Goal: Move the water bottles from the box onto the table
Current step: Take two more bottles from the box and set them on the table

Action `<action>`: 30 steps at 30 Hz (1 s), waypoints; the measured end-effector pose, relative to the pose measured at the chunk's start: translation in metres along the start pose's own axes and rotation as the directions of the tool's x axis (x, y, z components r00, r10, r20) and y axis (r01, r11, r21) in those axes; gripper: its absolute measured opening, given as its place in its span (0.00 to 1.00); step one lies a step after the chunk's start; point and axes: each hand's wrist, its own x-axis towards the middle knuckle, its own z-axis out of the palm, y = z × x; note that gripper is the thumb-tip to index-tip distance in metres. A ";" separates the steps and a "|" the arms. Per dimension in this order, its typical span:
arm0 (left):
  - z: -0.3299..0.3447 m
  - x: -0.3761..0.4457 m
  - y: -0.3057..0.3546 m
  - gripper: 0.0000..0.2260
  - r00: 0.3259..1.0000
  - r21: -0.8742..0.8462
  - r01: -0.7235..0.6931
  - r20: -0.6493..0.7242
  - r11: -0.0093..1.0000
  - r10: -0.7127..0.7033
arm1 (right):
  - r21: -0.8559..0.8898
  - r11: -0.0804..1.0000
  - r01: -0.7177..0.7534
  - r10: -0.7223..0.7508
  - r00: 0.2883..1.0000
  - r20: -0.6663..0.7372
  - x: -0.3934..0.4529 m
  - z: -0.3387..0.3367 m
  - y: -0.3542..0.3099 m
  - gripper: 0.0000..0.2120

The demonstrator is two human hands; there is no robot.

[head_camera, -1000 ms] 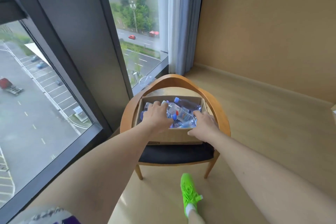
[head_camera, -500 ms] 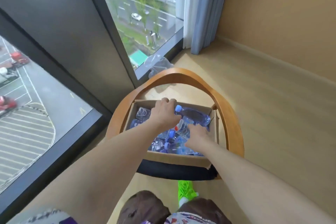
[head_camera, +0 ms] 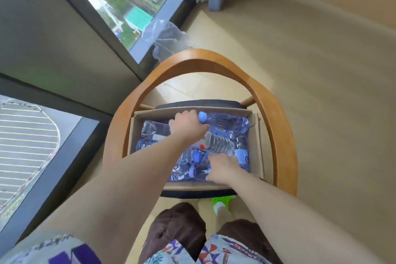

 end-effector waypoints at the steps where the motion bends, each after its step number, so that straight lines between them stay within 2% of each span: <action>1: 0.000 0.007 0.001 0.20 1.000 -0.035 0.018 0.026 0.999 -0.017 | -0.016 1.000 0.001 0.000 1.000 0.012 0.004 0.000 0.000 0.20; 6: 0.004 0.028 0.010 0.21 0.990 -0.263 0.103 0.122 0.959 -0.073 | -0.072 0.997 0.014 -0.011 0.999 0.043 0.011 0.001 0.002 0.24; 13: 0.009 0.029 0.018 0.23 0.980 -0.377 0.189 0.134 0.907 -0.149 | -0.199 0.979 0.054 -0.040 0.996 0.073 0.012 0.002 -0.003 0.28; 17: 0.007 0.025 0.026 0.24 0.983 -0.575 0.180 0.128 0.798 -0.130 | -0.160 0.985 0.068 -0.053 0.994 0.095 0.010 -0.006 0.002 0.24; 21: 0.017 0.010 0.047 0.26 0.995 -0.720 0.095 0.072 0.687 -0.061 | -0.099 0.994 0.047 -0.041 0.997 0.070 0.003 -0.004 0.018 0.26; 24: 0.032 0.002 0.063 0.24 0.994 -0.773 0.105 0.080 0.626 -0.068 | -0.105 0.993 0.045 -0.041 0.998 0.042 -0.004 -0.002 0.032 0.35; 28: 0.046 -0.001 0.073 0.25 0.988 -0.817 0.111 0.030 0.566 -0.149 | -0.094 0.994 0.049 -0.051 0.999 -0.018 -0.013 -0.003 0.050 0.42; 30: 0.048 -0.002 0.075 0.21 0.985 -0.836 0.113 0.022 0.537 -0.173 | -0.030 0.998 0.053 -0.055 0.997 -0.053 -0.018 -0.003 0.057 0.42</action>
